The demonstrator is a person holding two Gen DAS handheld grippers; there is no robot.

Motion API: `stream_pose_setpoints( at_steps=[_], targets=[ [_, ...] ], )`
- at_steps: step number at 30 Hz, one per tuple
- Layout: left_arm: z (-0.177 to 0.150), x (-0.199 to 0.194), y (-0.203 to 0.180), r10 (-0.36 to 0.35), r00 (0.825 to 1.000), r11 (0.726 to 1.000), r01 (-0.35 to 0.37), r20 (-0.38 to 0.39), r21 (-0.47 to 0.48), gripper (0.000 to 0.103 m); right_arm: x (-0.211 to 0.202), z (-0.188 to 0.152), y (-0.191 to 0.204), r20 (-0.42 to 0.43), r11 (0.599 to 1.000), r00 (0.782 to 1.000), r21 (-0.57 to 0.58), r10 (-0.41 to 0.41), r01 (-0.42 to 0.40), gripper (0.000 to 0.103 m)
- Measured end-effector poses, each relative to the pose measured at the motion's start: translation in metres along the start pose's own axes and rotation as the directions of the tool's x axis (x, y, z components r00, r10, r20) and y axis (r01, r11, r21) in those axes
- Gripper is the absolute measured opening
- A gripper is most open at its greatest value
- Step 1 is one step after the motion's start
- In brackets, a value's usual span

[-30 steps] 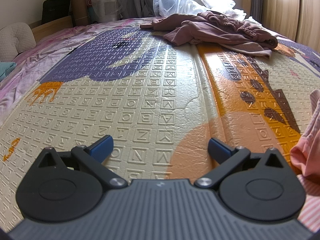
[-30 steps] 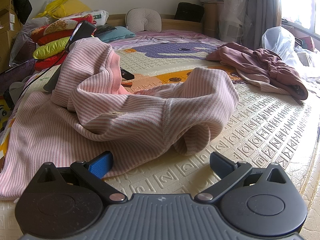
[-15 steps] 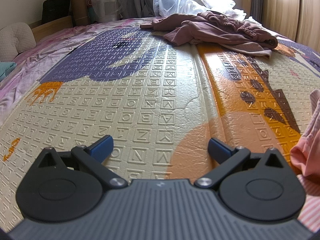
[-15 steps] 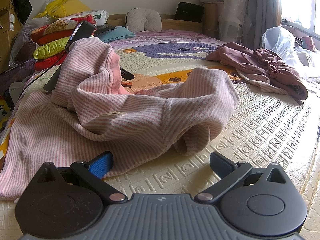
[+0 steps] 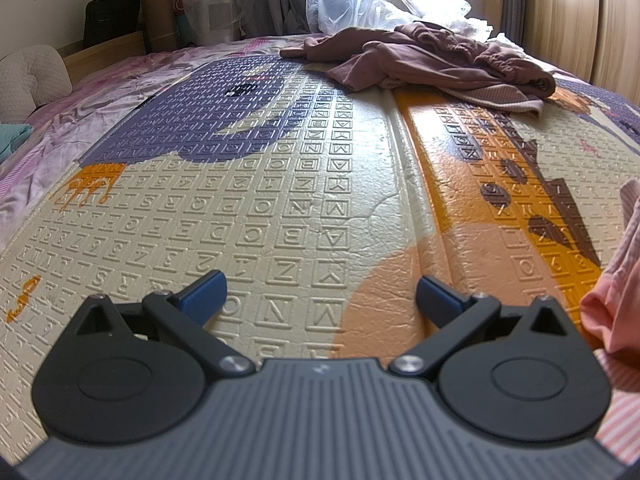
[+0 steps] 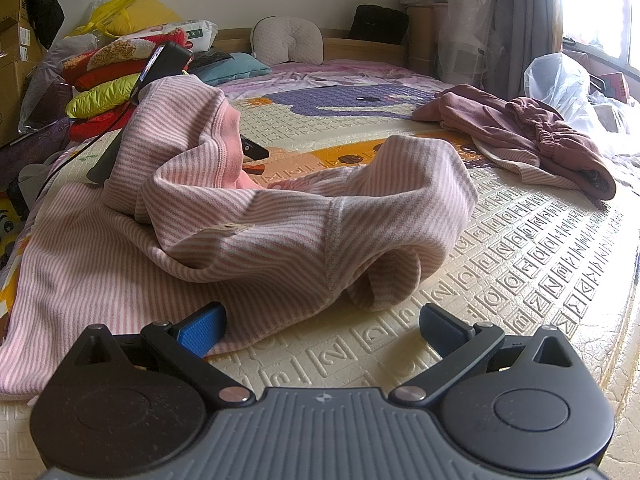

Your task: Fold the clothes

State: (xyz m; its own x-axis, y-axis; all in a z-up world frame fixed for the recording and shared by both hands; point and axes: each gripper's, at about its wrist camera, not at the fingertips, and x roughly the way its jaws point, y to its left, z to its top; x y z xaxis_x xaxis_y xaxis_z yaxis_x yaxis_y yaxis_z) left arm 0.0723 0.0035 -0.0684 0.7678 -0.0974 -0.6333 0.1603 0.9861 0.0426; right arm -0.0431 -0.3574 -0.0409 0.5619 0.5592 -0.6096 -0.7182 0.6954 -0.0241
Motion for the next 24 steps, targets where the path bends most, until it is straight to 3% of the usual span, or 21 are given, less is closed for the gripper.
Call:
stream_pose_setpoints(
  at_steps=[24],
  targets=[
    [-0.0034, 0.0009, 0.0026, -0.012, 1.000, 1.000, 0.012, 0.016, -0.009, 0.103, -0.0005, -0.0007, -0.0001, 0.013, 1.000, 1.000, 0.002, 0.001, -0.001, 0.103]
  ],
)
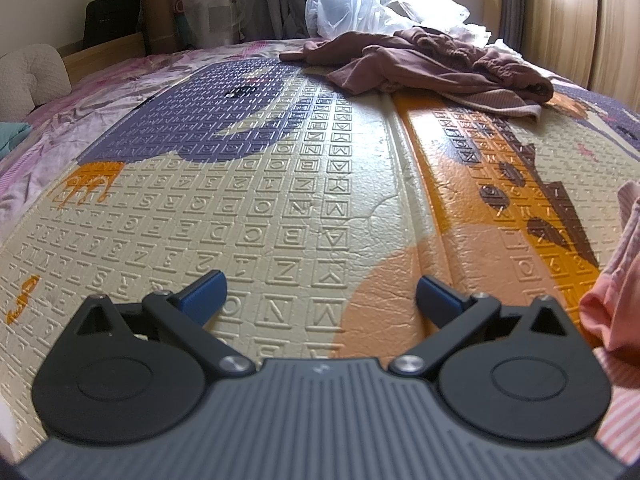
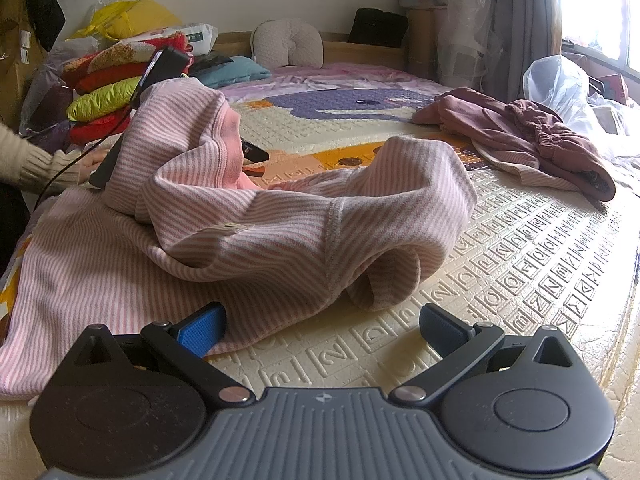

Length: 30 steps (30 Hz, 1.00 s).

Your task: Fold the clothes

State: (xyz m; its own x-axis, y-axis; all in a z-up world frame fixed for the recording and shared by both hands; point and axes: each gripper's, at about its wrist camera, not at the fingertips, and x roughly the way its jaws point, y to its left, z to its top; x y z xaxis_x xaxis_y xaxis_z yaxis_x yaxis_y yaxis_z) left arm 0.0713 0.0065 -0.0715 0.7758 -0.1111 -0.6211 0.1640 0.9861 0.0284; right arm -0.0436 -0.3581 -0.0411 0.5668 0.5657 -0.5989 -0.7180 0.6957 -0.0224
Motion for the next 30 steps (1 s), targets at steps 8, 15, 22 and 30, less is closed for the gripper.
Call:
stream_pose_setpoints(
  at_steps=[8, 15, 22, 30],
  targets=[
    [0.0017, 0.0001, -0.0009, 0.004, 1.000, 1.000, -0.004, -0.007, 0.002, 0.103, 0.0003, 0.0014, 0.0007, -0.009, 1.000, 1.000, -0.002, -0.002, 0.002, 0.103],
    [0.0021, -0.0001, -0.0010, 0.006, 1.000, 1.000, -0.006, -0.009, 0.004, 0.103, 0.0006, 0.0018, 0.0009, -0.009, 1.000, 1.000, -0.002, -0.001, 0.001, 0.103],
    [0.0021, -0.0003, -0.0012, 0.006, 1.000, 1.000, -0.006, -0.009, 0.005, 0.103, 0.0007, 0.0017, 0.0009, -0.009, 1.000, 1.000, -0.001, -0.001, 0.001, 0.103],
    [0.0018, -0.0004, -0.0013, 0.006, 1.000, 1.000, -0.006, -0.009, 0.005, 0.103, 0.0007, 0.0018, 0.0009, -0.009, 1.000, 1.000, -0.001, -0.002, 0.002, 0.103]
  ],
)
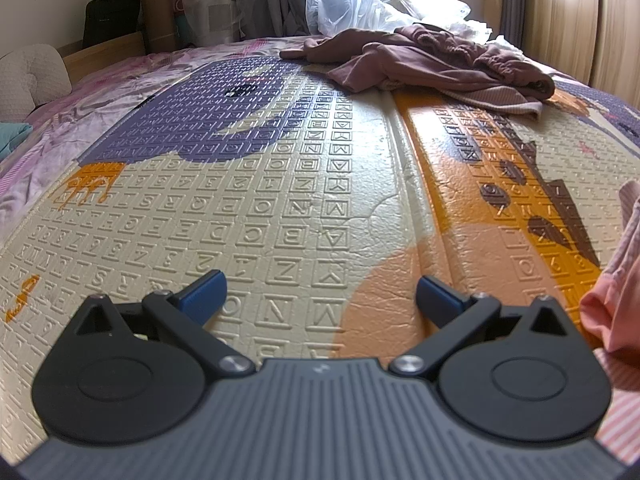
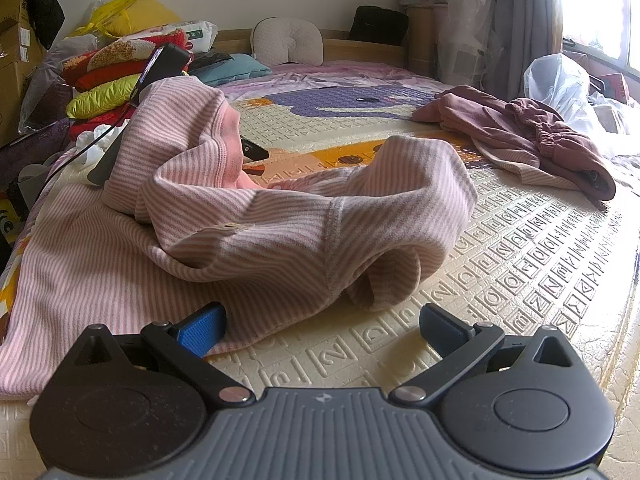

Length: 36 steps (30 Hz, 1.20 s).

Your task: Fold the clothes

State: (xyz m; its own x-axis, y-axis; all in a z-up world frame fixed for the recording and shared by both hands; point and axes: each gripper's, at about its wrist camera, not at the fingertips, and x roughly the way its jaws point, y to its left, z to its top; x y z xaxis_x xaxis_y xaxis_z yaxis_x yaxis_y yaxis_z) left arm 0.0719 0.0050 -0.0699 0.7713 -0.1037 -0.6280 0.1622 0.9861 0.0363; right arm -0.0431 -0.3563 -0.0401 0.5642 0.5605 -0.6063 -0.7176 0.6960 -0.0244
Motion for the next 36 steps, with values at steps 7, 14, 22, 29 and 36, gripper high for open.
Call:
stream_pose_setpoints(
  at_steps=[7, 14, 22, 29, 36],
  targets=[
    [0.0000, -0.0001, -0.0002, 0.000, 1.000, 1.000, 0.000, 0.000, 0.000, 0.103, 0.0000, 0.0001, 0.0000, 0.000, 1.000, 1.000, 0.000, 0.000, 0.000, 0.103],
    [-0.0001, 0.0000, -0.0001, 0.000, 1.000, 1.000, 0.000, 0.000, 0.000, 0.103, 0.0001, 0.0004, 0.0002, 0.000, 1.000, 1.000, 0.000, 0.000, 0.000, 0.103],
    [-0.0002, -0.0001, -0.0001, 0.001, 1.000, 1.000, -0.001, -0.001, 0.002, 0.103, 0.0002, 0.0003, 0.0000, -0.002, 1.000, 1.000, 0.001, 0.001, -0.001, 0.103],
    [-0.0003, -0.0003, -0.0008, 0.001, 1.000, 1.000, -0.001, 0.000, 0.001, 0.103, 0.0000, 0.0000, 0.0001, 0.000, 1.000, 1.000, 0.002, 0.001, -0.001, 0.103],
    [-0.0013, -0.0006, -0.0022, 0.006, 1.000, 1.000, -0.006, 0.004, 0.006, 0.103, -0.0011, -0.0040, 0.0008, 0.000, 1.000, 1.000, -0.002, -0.003, 0.003, 0.103]
  ],
)
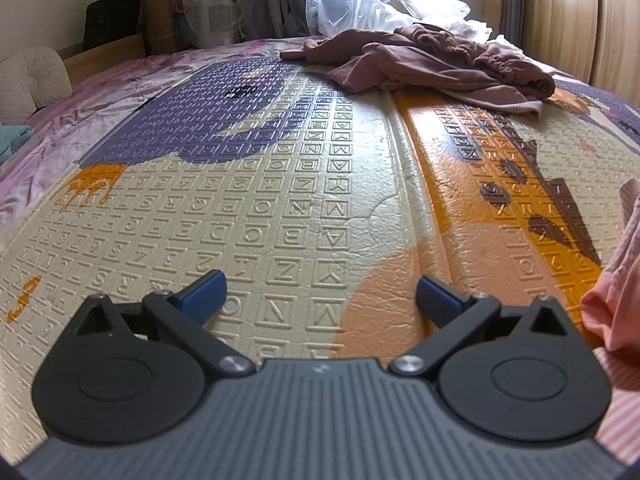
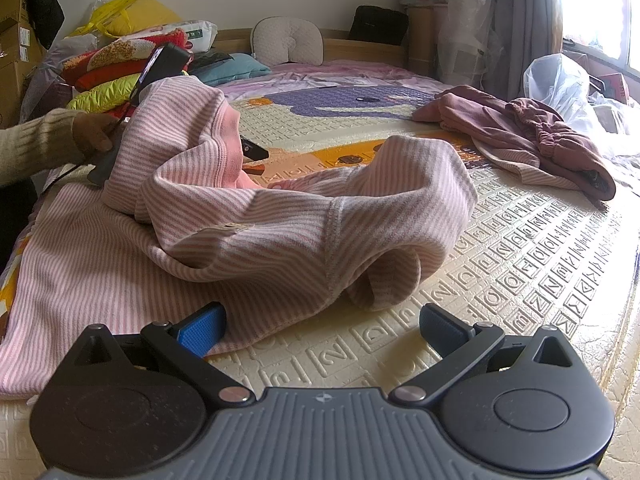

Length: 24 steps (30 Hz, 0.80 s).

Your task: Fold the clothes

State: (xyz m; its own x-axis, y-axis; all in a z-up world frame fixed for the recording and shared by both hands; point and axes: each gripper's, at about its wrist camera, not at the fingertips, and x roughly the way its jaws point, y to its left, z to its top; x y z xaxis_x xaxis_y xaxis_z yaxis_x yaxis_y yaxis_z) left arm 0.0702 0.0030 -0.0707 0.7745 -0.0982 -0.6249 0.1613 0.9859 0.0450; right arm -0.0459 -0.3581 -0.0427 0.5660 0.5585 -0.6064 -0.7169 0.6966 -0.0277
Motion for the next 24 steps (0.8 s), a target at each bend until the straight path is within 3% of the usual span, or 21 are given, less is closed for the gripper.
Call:
stream_pose_setpoints(
  at_steps=[8, 13, 18, 21, 24],
  targets=[
    [0.001, 0.000, -0.001, 0.010, 1.000, 1.000, -0.010, -0.009, 0.001, 0.103, -0.003, -0.002, 0.004, -0.009, 1.000, 1.000, 0.004, -0.016, 0.016, 0.103],
    [0.006, -0.016, -0.008, 0.071, 0.988, 0.997, -0.074, -0.134, -0.011, 0.103, -0.005, 0.003, 0.015, -0.074, 0.990, 0.992, 0.088, -0.102, 0.108, 0.103],
    [0.013, -0.038, -0.013, 0.096, 0.966, 0.979, -0.048, -0.240, 0.200, 0.103, -0.011, 0.005, 0.029, -0.127, 0.961, 0.972, 0.168, -0.199, 0.219, 0.103],
    [0.012, -0.067, -0.001, 0.187, 0.956, 0.975, -0.153, -0.227, 0.159, 0.103, -0.018, 0.006, 0.037, -0.178, 0.927, 0.951, 0.237, -0.253, 0.291, 0.103],
    [0.010, -0.102, 0.010, 0.119, 0.973, 0.991, -0.106, -0.197, 0.078, 0.103, -0.027, 0.009, 0.040, -0.190, 0.882, 0.947, 0.353, -0.259, 0.312, 0.102]
  ],
)
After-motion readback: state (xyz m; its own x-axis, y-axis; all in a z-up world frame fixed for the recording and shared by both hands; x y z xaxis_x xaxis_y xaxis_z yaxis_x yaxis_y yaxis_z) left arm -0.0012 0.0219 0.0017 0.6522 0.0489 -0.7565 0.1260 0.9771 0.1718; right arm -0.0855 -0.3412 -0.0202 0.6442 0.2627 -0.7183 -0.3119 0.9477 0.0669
